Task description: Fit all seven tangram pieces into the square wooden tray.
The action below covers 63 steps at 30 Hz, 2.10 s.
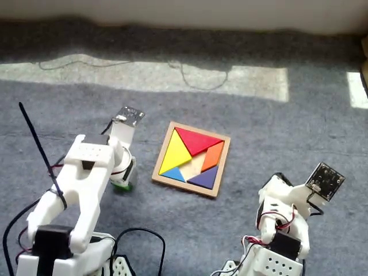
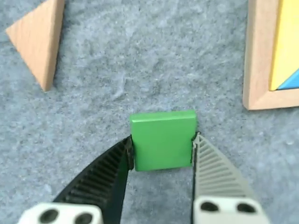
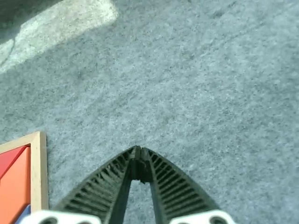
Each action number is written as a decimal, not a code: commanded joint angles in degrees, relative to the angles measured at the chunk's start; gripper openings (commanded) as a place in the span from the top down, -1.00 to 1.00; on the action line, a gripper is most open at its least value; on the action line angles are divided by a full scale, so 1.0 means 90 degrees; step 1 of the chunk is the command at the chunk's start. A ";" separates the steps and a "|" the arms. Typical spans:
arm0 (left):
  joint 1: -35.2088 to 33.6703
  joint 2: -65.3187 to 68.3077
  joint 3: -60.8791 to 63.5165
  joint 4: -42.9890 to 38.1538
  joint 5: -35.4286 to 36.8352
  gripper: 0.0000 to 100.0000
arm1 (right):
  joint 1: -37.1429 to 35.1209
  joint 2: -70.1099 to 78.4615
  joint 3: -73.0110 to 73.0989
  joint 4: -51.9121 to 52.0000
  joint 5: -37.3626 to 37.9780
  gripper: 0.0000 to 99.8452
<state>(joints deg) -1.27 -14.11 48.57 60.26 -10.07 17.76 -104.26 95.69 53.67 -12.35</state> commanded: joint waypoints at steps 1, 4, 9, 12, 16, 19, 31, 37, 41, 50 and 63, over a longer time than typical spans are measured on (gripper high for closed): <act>0.0259 -0.0874 -0.0269 0.0488 -0.0117 0.80 | -0.0063 -0.0103 0.0728 0.0015 0.0078 0.99; 0.0728 -0.1333 -0.0581 0.1006 -0.0342 0.80 | -0.0063 -0.0103 0.0728 0.0015 0.0078 0.99; 0.1294 -0.1451 -0.1216 0.1241 -0.0342 0.80 | -0.0063 -0.0103 0.0728 0.0015 0.0078 0.99; 0.1714 -0.1089 -0.1578 0.1211 -0.0352 0.80 | -0.0063 -0.0103 0.0728 0.0015 0.0078 0.99; 0.2408 -0.0142 -0.2252 0.1201 -0.0361 0.80 | -0.0063 -0.0103 0.0728 0.0015 0.0078 0.99; 0.2828 0.0786 -0.2926 0.1231 -0.0371 0.80 | -0.0063 -0.0103 0.0728 0.0015 0.0078 0.99; 0.3306 0.2564 -0.4479 0.1250 -0.0371 0.80 | -0.0063 -0.0103 0.0728 0.0015 0.0078 0.99; 0.3433 0.2564 -0.4430 0.1250 -0.0342 0.80 | -0.0063 -0.0103 0.0728 0.0005 0.0078 0.99; 0.3609 0.2642 -0.4400 0.1211 -0.0322 0.80 | -0.0063 -0.0103 0.0728 0.0005 0.0078 0.99; 0.3629 0.3531 -0.4039 0.0391 -0.0010 0.80 | -0.0063 -0.0103 0.0728 0.0005 0.0078 0.99; 0.3121 0.2379 -0.4039 0.1172 0.0020 0.80 | -0.0063 -0.0103 0.0728 0.0015 0.0078 0.99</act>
<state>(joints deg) 28.00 14.29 12.44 68.09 -10.51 17.76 -104.26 95.69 53.67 -12.35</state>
